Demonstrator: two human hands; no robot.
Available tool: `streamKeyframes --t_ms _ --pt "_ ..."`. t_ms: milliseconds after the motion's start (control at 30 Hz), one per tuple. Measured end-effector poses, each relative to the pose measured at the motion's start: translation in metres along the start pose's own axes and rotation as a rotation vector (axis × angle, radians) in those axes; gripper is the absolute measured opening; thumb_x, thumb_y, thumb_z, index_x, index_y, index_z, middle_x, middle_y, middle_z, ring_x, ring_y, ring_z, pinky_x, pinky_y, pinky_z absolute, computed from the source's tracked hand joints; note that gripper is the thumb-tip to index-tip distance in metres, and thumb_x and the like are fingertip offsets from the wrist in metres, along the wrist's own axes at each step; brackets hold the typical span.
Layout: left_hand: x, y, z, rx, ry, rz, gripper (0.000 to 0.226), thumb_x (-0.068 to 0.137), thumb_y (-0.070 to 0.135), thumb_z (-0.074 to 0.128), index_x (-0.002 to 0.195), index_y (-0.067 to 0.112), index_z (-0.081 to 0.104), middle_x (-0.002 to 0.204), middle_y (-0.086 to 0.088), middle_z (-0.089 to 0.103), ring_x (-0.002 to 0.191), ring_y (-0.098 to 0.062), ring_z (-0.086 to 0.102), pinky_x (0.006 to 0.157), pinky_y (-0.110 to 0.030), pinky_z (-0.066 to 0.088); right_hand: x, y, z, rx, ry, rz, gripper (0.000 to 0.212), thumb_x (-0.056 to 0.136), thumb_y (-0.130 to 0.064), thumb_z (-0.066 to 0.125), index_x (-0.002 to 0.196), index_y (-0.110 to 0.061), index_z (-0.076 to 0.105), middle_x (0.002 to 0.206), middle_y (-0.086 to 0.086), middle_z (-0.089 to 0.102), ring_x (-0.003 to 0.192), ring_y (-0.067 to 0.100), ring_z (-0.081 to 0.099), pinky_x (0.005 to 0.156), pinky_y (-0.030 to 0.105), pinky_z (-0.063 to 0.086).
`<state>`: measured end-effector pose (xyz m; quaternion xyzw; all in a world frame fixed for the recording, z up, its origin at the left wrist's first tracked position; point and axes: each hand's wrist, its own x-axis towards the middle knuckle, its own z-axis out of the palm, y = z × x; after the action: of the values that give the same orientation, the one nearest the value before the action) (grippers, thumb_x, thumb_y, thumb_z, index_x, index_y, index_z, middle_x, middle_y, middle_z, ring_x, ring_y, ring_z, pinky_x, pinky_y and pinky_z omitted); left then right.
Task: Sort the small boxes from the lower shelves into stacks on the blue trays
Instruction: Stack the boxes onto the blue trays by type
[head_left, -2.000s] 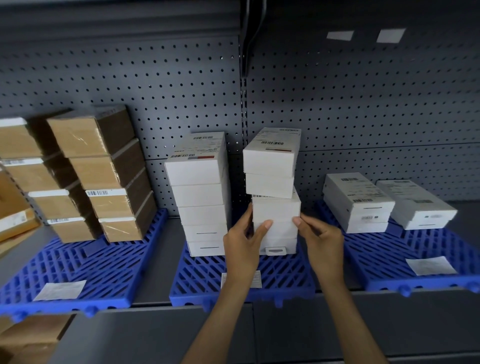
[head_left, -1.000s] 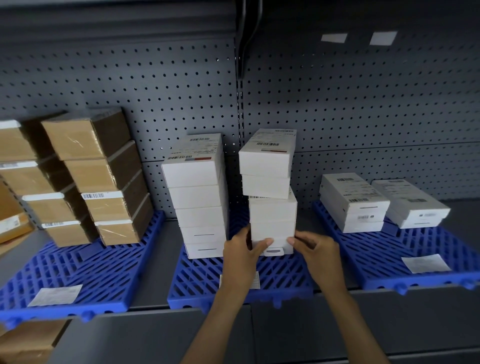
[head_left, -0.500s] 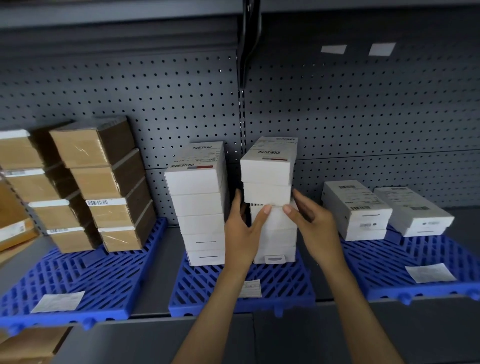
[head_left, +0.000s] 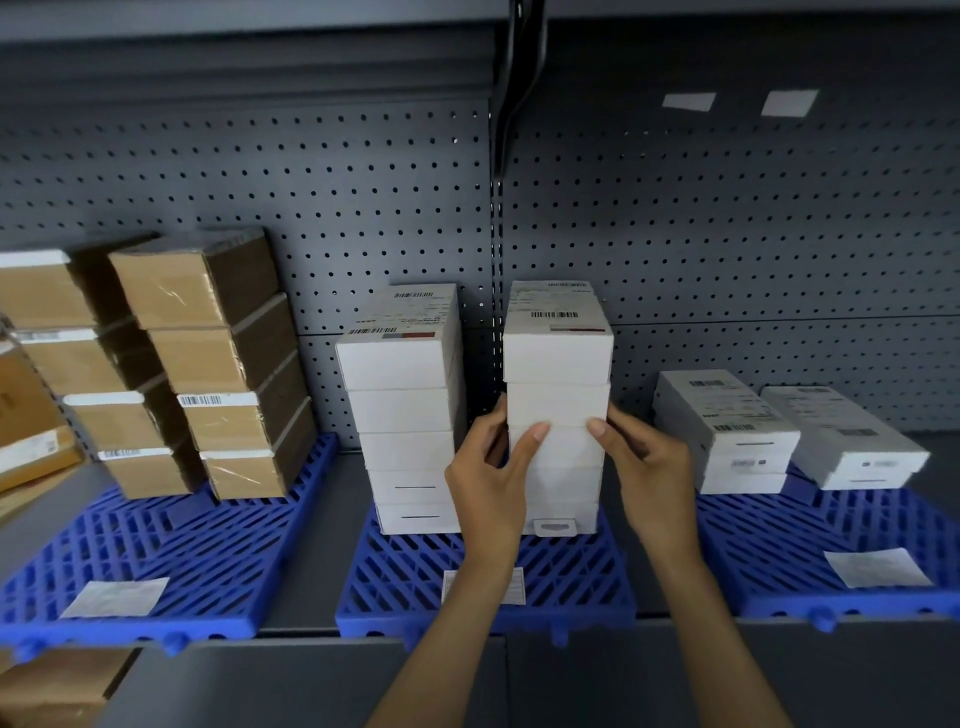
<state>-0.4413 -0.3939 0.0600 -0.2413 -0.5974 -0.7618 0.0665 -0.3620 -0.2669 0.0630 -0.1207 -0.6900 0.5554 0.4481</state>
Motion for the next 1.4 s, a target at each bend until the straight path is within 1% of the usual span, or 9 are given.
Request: streamKeyframes --t_ms 167,433,567,733,933,1033,1167,1300,1400 --pt "-0.002 -0.002 0.002 -0.041 0.042 -0.018 0.041 0.085 0.019 0.082 0.123 0.01 0.071 0.118 0.004 0.075 0.114 -0.01 0.069 0.096 -0.029 0.057 -0.004 0.0 0.0 0.02 0.029 0.014 0.032 0.094 -0.021 0.07 0.126 -0.021 0.068 0.113 -0.021 0.073 0.11 0.001 0.068 0.089 0.016 0.055" --pt "-0.007 -0.003 0.004 -0.048 0.095 0.0 0.042 0.083 0.019 0.083 0.122 0.01 0.072 0.116 0.005 0.076 0.112 -0.009 0.069 0.096 -0.032 0.058 -0.007 -0.001 0.002 0.034 0.052 0.032 0.033 0.093 -0.023 0.07 0.126 -0.02 0.07 0.114 -0.016 0.074 0.109 0.001 0.069 0.09 0.019 0.056" --pt "-0.004 0.003 0.002 -0.04 0.047 -0.011 0.056 0.085 0.028 0.082 0.137 0.018 0.062 0.131 0.011 0.068 0.125 -0.004 0.061 0.105 -0.034 0.053 -0.002 -0.011 -0.003 0.045 -0.004 0.038 0.029 0.094 -0.022 0.069 0.122 -0.031 0.07 0.111 -0.024 0.073 0.11 0.001 0.068 0.091 0.018 0.055" --pt "0.012 0.025 0.006 -0.094 0.002 0.01 0.067 0.09 0.031 0.075 0.15 0.019 0.049 0.145 0.01 0.058 0.134 0.0 0.052 0.112 -0.03 0.046 0.012 -0.034 -0.002 0.09 0.023 -0.054 0.044 0.096 -0.025 0.068 0.139 -0.019 0.061 0.132 -0.015 0.067 0.123 0.0 0.061 0.098 0.02 0.052" --pt "0.02 0.03 0.009 -0.095 -0.044 0.043 0.051 0.098 0.03 0.067 0.144 0.012 0.056 0.137 -0.001 0.066 0.13 -0.011 0.059 0.109 -0.036 0.049 0.016 -0.043 0.007 0.05 -0.006 -0.072 0.032 0.1 -0.025 0.063 0.131 -0.024 0.066 0.109 -0.033 0.07 0.109 -0.007 0.066 0.084 0.008 0.05" --pt "0.02 0.028 0.011 -0.092 -0.013 0.039 0.049 0.096 0.029 0.069 0.14 0.01 0.06 0.133 0.0 0.068 0.127 -0.009 0.061 0.108 -0.035 0.05 0.016 -0.041 0.006 0.044 0.013 -0.069 0.032 0.099 -0.026 0.064 0.131 -0.021 0.067 0.111 -0.03 0.07 0.108 -0.006 0.067 0.086 0.011 0.052" --pt "0.021 0.028 0.014 -0.102 0.028 0.027 0.049 0.092 0.027 0.074 0.136 0.009 0.063 0.13 -0.001 0.07 0.125 -0.01 0.063 0.108 -0.037 0.05 0.016 -0.038 0.007 0.057 0.041 -0.061 0.034 0.099 -0.028 0.064 0.131 -0.018 0.068 0.121 -0.011 0.073 0.111 0.003 0.068 0.095 0.026 0.057" --pt "0.019 0.027 0.014 -0.1 0.039 0.026 0.05 0.092 0.028 0.074 0.137 0.01 0.062 0.131 0.0 0.069 0.125 -0.007 0.062 0.109 -0.036 0.05 0.016 -0.036 0.01 0.066 0.06 -0.047 0.033 0.098 -0.028 0.064 0.13 -0.018 0.068 0.122 -0.008 0.073 0.113 0.007 0.069 0.098 0.04 0.057" --pt "0.019 0.027 0.013 -0.096 0.041 0.023 0.051 0.091 0.028 0.074 0.137 0.011 0.061 0.134 0.003 0.067 0.125 -0.003 0.061 0.109 -0.035 0.049 0.017 -0.033 0.011 0.076 0.071 -0.046 0.033 0.099 -0.027 0.064 0.13 -0.017 0.068 0.121 -0.008 0.073 0.114 0.009 0.069 0.099 0.042 0.057"
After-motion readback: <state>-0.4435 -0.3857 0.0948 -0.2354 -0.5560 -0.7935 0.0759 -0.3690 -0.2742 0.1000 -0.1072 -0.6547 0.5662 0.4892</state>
